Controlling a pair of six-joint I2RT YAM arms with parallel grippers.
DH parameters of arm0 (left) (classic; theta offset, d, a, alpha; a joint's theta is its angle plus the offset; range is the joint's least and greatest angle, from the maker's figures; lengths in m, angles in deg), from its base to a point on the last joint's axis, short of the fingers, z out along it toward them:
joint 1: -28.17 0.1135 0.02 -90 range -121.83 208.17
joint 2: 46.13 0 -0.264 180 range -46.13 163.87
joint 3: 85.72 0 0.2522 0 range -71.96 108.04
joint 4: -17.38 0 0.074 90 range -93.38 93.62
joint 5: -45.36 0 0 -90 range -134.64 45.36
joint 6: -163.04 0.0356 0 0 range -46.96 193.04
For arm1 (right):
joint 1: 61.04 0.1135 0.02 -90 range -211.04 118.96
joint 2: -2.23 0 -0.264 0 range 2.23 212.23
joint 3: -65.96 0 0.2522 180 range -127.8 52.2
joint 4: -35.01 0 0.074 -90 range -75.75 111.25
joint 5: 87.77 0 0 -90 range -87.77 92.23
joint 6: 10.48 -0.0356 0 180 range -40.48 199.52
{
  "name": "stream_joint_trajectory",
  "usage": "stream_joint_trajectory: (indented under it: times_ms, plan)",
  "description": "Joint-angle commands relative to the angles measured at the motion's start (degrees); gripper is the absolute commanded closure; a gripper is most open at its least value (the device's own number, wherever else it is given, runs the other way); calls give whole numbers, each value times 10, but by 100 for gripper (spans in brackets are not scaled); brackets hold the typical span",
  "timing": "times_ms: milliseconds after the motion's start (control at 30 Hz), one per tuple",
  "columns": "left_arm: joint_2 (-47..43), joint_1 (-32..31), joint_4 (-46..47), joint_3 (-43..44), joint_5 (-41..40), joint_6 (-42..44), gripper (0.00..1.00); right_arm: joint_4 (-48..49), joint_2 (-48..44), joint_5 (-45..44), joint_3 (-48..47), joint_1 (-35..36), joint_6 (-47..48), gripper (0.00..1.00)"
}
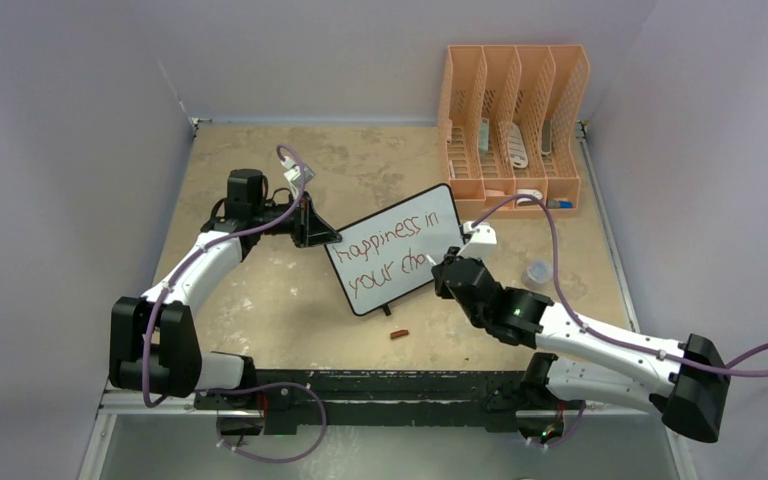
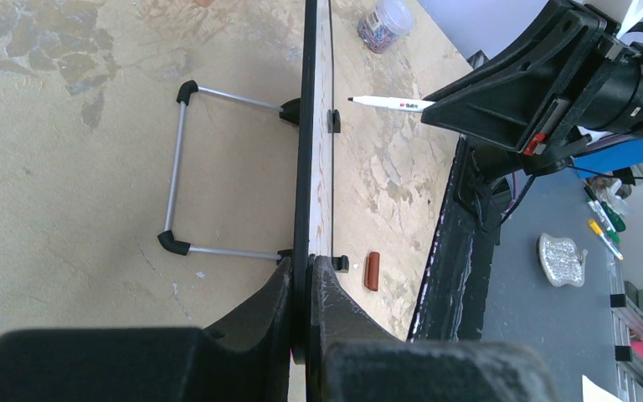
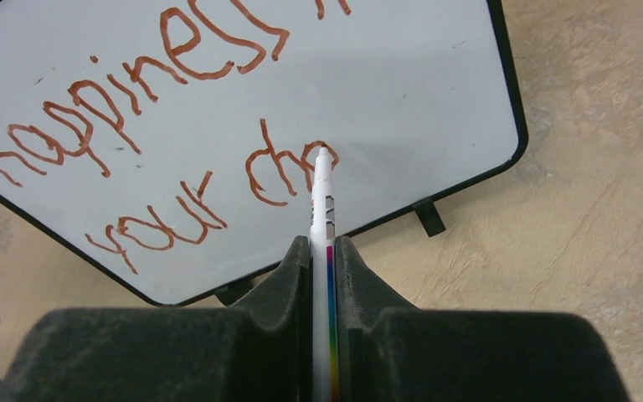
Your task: Write a sentence on the whiteboard
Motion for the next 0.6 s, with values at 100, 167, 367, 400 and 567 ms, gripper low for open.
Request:
stream_joint_trajectory:
  times_ms: [100, 167, 367, 400, 567]
  plan:
    - [13, 2, -24, -1, -78, 28, 100, 22, -7, -36, 8, -14, 14, 100]
    - [13, 2, -24, -1, -78, 28, 100, 33, -8, -28, 10, -17, 19, 100]
    - [13, 2, -24, -2, -77, 27, 100, 56, -3, -15, 15, -23, 28, 100]
    - [13, 2, -24, -1, -77, 27, 100, 57, -2, -14, 15, -23, 28, 100]
    - [13, 2, -24, -1, -78, 27, 100, 67, 5, -8, 16, -25, 31, 100]
